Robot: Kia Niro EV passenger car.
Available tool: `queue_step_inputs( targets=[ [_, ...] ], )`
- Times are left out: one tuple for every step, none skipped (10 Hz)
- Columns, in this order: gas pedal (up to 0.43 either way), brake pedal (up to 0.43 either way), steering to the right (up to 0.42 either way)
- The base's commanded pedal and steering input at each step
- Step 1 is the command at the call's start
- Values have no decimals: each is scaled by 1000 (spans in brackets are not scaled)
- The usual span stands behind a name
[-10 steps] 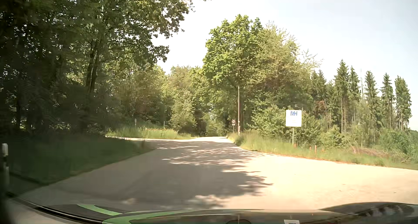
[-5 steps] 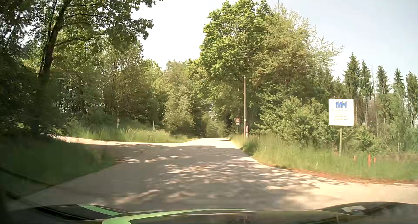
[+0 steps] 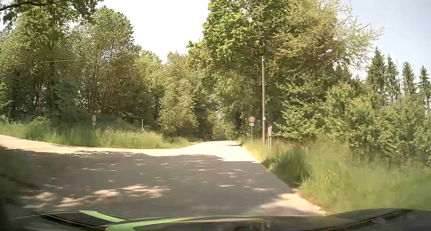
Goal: Follow the waypoints while adhering to traffic rules and regulations
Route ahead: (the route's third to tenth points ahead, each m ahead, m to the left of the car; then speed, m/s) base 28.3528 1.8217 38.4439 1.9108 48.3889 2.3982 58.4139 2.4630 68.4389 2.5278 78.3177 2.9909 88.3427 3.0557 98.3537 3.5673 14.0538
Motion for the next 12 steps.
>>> queue_step_inputs(
  targets=[
    [197, 0, -3],
    [197, 0, -3],
    [197, 0, -3],
    [197, 0, -2],
    [197, 0, -2],
    [197, 0, 1],
    [189, 0, 2],
    [177, 0, 2],
    [177, 0, 3],
    [177, 0, 3],
    [177, 0, 3],
    [177, 0, 3]
  ],
)
